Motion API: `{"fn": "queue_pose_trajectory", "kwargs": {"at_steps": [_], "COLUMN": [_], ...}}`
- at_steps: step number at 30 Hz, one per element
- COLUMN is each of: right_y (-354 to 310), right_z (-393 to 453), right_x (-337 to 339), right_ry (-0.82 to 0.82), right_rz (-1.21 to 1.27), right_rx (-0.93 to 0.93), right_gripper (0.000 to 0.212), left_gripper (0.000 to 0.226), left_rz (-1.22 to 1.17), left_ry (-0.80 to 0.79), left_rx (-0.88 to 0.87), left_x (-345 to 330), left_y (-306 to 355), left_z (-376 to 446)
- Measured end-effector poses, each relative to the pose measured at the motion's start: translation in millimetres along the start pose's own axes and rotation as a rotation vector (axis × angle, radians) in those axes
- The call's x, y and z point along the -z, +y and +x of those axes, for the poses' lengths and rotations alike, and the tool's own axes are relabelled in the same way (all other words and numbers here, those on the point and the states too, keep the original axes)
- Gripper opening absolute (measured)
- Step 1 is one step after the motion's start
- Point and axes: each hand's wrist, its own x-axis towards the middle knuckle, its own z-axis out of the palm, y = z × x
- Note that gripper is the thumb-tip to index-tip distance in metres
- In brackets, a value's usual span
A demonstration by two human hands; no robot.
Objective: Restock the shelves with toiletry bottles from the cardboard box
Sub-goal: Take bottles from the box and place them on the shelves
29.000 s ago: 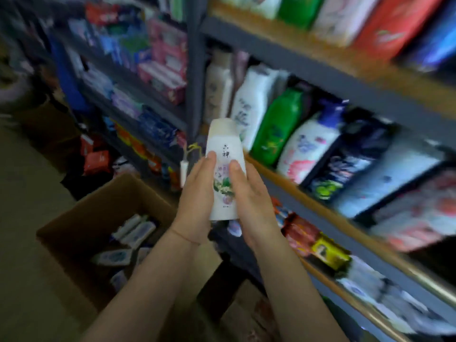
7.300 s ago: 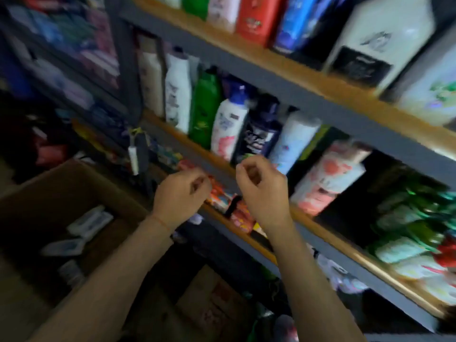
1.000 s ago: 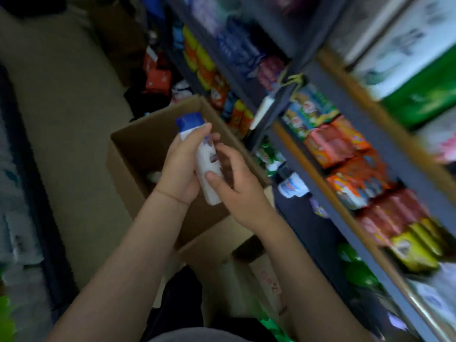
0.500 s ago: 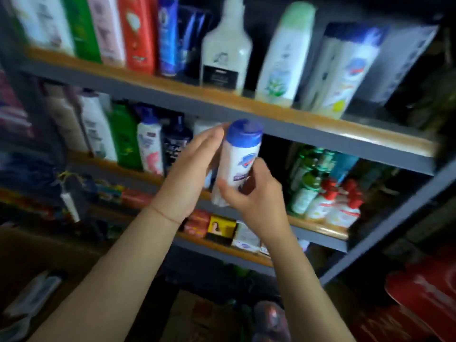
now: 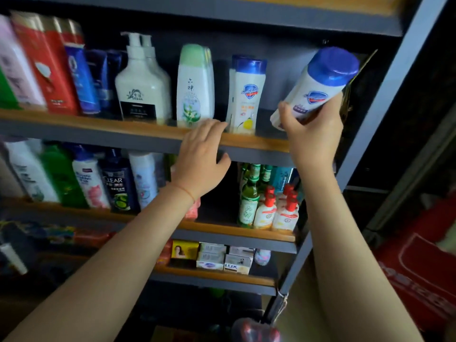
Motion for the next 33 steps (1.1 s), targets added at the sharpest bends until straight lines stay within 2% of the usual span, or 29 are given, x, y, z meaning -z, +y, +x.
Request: {"fn": "queue_pose_trajectory", "kwargs": {"at_steps": [9, 16, 18, 20, 21, 23, 24, 25, 28, 33], "right_y": [17.9, 16.8, 16.8, 11.1, 6.7, -4.9, -10.9, -16.1, -34.8, -40.9], "right_z": [27.3, 22.8, 19.0, 9.0, 0.1, -24.9, -40.9, -58.1, -112.7, -242.2], "right_x": [-34.8, -38.0, -36.3, -34.9, -34.7, -38.9, -44.2, -52.4, -92.0, -206.8], "right_ry": [-0.294, -0.35, -0.345, -0.236, -0.118, 0.145, 0.219, 0.22, -0.045, -0.688], "right_rz": [-0.278, -0.41, -0.478, -0.594, -0.628, -0.506, -0.376, -0.244, 0.052, 0.088], "right_rx": [-0.09, -0.129, -0.136, -0.13, -0.085, 0.111, 0.202, 0.246, 0.114, -0.048], "right_gripper": [0.056, 0.051, 0.056, 0.066, 0.067, 0.048, 0.032, 0.02, 0.005, 0.002], "left_gripper": [0.056, 0.061, 0.064, 0.066, 0.065, 0.057, 0.05, 0.043, 0.029, 0.035], "left_rz": [-0.068, -0.03, -0.028, -0.073, -0.096, -0.136, -0.164, -0.192, -0.251, -0.244], "left_ry": [-0.014, -0.028, -0.041, -0.027, 0.002, 0.092, 0.133, 0.162, 0.136, -0.19], "left_rx": [-0.016, -0.044, -0.067, -0.076, -0.077, -0.066, -0.035, 0.017, 0.275, 0.798], "left_x": [-1.3, -3.2, -2.7, 1.1, 4.4, 12.6, 15.8, 19.5, 36.0, 66.6], "left_y": [-4.3, -8.0, -8.7, -9.3, -10.8, -19.3, -28.3, -40.4, -90.0, -200.3], "left_z": [-0.8, -3.7, -4.5, -7.1, -10.9, -24.4, -35.3, -48.6, -101.5, -232.8]}}
